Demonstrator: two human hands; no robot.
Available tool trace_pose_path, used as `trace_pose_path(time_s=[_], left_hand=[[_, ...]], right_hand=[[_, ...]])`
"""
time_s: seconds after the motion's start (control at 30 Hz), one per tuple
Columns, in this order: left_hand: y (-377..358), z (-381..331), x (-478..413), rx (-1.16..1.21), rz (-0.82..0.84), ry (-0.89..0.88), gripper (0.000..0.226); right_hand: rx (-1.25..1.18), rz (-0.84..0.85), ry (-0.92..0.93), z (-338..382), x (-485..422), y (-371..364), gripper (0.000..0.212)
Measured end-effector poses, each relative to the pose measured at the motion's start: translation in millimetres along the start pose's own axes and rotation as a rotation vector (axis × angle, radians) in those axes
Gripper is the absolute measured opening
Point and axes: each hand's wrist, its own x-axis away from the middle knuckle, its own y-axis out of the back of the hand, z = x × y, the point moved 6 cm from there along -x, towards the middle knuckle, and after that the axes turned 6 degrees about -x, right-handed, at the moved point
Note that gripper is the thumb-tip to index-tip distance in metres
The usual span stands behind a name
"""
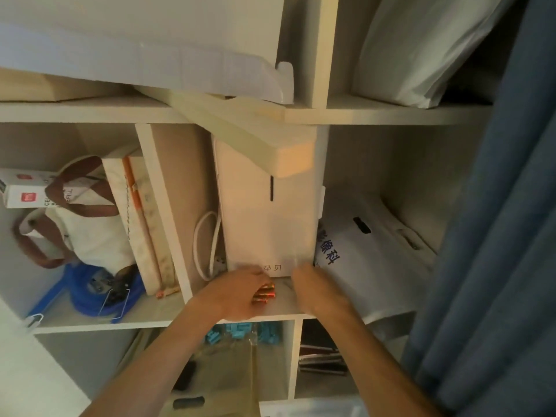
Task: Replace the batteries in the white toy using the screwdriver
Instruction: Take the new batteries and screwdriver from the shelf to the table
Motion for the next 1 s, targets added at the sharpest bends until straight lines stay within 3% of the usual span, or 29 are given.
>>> trace_pose_path(time_s=[0.23, 0.43, 0.53, 0.6, 0.67, 0.73, 0.77, 1.0], left_hand=[[-5, -14, -13, -0.095, 0.011, 0.065, 0.041], [-12, -31, -15, -0.127, 0.020, 0.247, 0.029], [-7, -34, -9, -0.131, -0.006, 0.288, 0.026], [-5, -29, -1, -0.031, -0.109, 0.348, 0.027], [-7, -18, 12, 0.243, -0.226, 0.387, 0.030], [-6, -11, 29, 0.574, -0.353, 0.371, 0.015], [-1, -8, 41, 0.687, -0.440, 0.366, 0.010], [41, 17, 158, 0.875, -0.905, 0.475, 0.010]], right_hand=[[-0.078, -0.053, -0.030, 5, 4, -2, 0.020], [-0.157, -0.180, -0.006, 7, 15, -10, 0.014], [-0.307, -0.276, -0.007, -1, 18, -20, 0.009], [-0.470, -0.345, 0.002, -6, 17, -27, 0.017], [-0.701, -0.358, 0.046, -8, 18, -27, 0.014], [-0.881, -0.320, 0.088, -5, 21, -21, 0.002], [-0.950, -0.299, 0.124, -2, 22, -17, 0.007], [-1.241, -0.074, 0.447, 74, 35, 9, 0.010]])
